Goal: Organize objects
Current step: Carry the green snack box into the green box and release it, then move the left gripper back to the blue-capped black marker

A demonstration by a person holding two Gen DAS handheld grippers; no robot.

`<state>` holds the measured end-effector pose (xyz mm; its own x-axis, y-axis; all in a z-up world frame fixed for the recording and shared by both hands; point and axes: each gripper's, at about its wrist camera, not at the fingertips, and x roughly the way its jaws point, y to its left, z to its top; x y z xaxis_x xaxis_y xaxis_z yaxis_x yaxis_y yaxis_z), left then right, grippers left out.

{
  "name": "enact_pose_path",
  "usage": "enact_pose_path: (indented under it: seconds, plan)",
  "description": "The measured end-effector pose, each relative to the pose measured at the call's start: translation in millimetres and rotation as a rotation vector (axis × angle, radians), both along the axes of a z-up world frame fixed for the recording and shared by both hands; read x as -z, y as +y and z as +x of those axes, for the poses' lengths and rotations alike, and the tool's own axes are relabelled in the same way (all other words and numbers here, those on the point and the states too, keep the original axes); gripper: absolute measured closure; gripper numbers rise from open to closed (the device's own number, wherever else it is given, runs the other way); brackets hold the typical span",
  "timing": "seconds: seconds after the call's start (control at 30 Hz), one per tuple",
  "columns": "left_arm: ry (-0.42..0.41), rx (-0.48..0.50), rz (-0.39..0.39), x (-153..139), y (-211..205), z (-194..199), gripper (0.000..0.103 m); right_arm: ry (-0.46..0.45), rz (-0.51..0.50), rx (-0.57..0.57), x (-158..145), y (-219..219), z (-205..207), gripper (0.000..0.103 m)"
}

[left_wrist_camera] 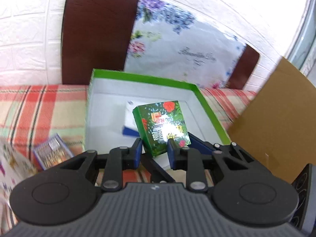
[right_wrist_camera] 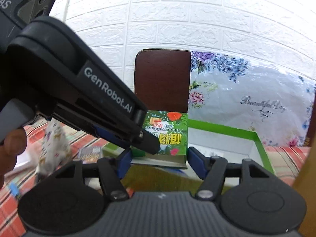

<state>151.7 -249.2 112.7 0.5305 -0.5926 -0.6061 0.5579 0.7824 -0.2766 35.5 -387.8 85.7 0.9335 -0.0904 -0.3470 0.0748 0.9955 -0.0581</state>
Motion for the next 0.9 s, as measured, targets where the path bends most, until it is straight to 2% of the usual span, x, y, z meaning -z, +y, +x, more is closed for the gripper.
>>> enact_pose_path:
  seconds: [0.1,0.2,0.27,0.4,0.47,0.6,0.7,0.8,0.9]
  plan:
    - [-0.015,-0.034,0.031,4,-6,19,0.072,0.011,0.0,0.002,3,-3,28,0.039]
    - [-0.013,-0.077,0.074,10,-5,33,0.068,0.046,-0.023,0.004,14,-4,53,0.028]
    - [0.0,-0.095,0.081,13,2,35,0.068,0.065,-0.034,0.018,18,-2,61,0.028]
    - [0.002,-0.106,0.081,15,13,27,0.068,0.042,-0.021,0.015,15,-1,41,0.028]
    - [0.002,-0.107,0.082,14,15,19,0.065,0.032,-0.024,0.021,13,0,27,0.028]
    - [-0.03,-0.114,0.1,8,18,-6,0.065,0.026,0.006,0.037,10,7,2,0.028]
    - [-0.043,-0.129,0.104,4,25,-27,0.059,0.026,0.032,0.064,11,13,-16,0.028]
    - [-0.061,-0.141,0.119,4,32,-48,0.057,0.054,0.092,0.091,16,16,-37,0.028]
    - [-0.042,-0.152,0.146,10,39,-62,0.054,0.11,0.183,0.125,22,14,-58,0.027]
